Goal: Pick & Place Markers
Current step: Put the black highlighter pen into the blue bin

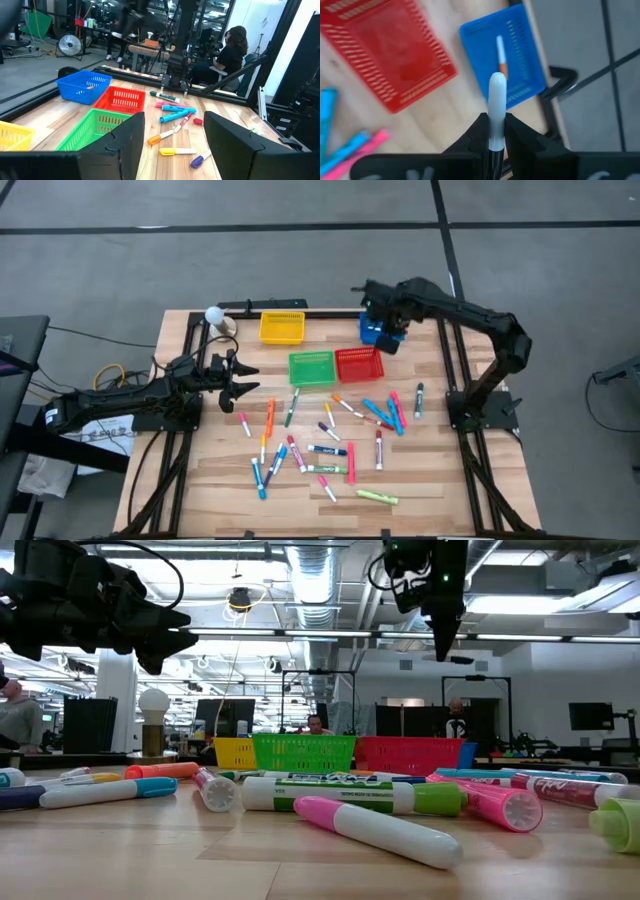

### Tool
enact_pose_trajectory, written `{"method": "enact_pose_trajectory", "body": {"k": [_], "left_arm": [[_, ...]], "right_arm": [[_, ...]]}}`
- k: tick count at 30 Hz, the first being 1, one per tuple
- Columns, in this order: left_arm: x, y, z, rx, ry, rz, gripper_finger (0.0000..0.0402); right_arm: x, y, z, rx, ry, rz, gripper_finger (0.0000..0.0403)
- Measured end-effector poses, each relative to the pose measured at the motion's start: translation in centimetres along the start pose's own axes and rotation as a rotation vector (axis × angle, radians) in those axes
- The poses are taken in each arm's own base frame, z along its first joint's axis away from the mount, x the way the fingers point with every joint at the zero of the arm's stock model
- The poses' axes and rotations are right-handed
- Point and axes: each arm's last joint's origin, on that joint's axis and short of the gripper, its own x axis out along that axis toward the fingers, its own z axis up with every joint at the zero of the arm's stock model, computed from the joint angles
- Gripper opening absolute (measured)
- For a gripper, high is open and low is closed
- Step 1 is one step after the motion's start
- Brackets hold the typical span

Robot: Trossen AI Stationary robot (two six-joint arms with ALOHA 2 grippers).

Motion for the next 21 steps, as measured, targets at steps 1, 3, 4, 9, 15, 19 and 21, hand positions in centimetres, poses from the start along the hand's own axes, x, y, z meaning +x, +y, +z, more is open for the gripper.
{"method": "enact_pose_trajectory", "body": {"k": [1,3,4,9,15,19,21], "left_arm": [[0.0,0.0,0.0,0.0,0.0,0.0,0.0204],[0.0,0.0,0.0,0.0,0.0,0.0,0.0204],[0.0,0.0,0.0,0.0,0.0,0.0,0.0204],[0.0,0.0,0.0,0.0,0.0,0.0,0.0204],[0.0,0.0,0.0,0.0,0.0,0.0,0.0204],[0.0,0.0,0.0,0.0,0.0,0.0,0.0204],[0.0,0.0,0.0,0.0,0.001,0.0,0.0204]], "right_arm": [[0.3,-0.6,0.1,-0.013,-0.009,-0.006,0.0042],[0.7,-1.7,0.3,-0.039,-0.031,-0.019,0.0042],[0.9,-2.3,0.3,-0.047,-0.043,-0.025,0.0042],[1.3,-4.4,0.6,-0.071,-0.117,-0.068,0.0042],[2.7,-6.2,0.5,-0.069,-0.135,-0.025,0.0042],[4.6,-6.9,0.6,-0.071,-0.118,-0.007,0.0042],[6.1,-7.2,0.8,-0.068,-0.077,0.021,0.0042]]}}
